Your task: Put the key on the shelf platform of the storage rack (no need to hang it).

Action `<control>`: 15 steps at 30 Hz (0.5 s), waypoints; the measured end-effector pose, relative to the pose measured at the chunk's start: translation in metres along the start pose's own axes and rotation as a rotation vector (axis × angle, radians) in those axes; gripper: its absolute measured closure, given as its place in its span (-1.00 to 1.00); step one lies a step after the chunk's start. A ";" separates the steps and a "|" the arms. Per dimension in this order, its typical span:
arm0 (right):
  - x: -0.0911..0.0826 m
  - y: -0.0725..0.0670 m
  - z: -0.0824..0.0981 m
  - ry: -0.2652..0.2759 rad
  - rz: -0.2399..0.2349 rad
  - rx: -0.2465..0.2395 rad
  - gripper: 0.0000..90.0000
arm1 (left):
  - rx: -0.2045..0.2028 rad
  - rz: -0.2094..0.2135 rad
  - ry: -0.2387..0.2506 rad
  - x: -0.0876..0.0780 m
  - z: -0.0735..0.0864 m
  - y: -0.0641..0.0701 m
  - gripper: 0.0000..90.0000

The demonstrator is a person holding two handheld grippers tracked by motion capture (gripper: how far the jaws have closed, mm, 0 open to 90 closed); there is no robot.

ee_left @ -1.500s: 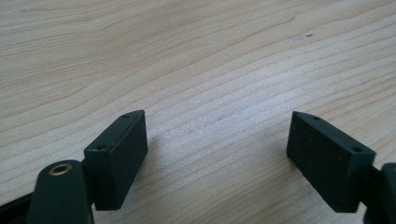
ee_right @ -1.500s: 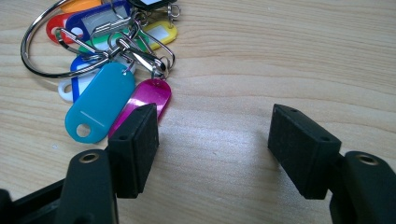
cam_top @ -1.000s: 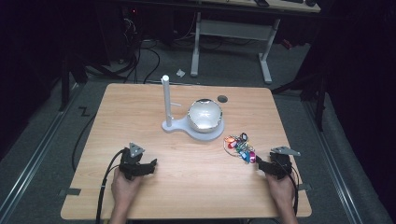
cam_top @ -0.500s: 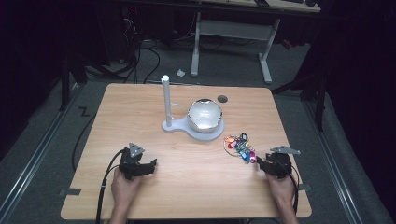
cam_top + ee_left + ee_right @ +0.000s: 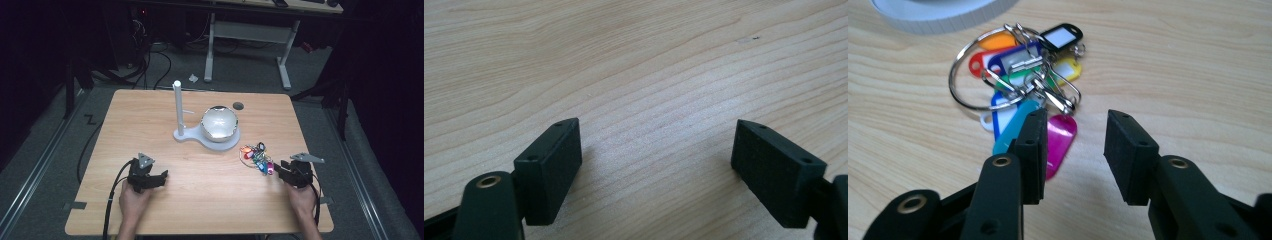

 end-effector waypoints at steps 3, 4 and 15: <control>0.003 -0.002 -0.004 -0.003 -0.013 -0.003 0.45 | 0.000 0.000 0.000 0.000 0.000 0.000 -0.54; 0.004 -0.003 -0.007 -0.002 -0.018 -0.003 0.47 | 0.000 0.000 0.000 0.000 0.000 0.000 -0.54; 0.023 -0.013 -0.030 0.003 -0.036 -0.031 0.57 | 0.001 0.001 0.000 0.000 0.000 0.000 -0.54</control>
Point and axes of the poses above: each handheld gripper's, and its own axes: x roughly forward along the jaws, z roughly out of its underside, y roughly to its right, the point moved 6 cm from there along x, roughly forward along the jaws, and after that the axes turned 10 degrees about y, right-handed, at the moved point
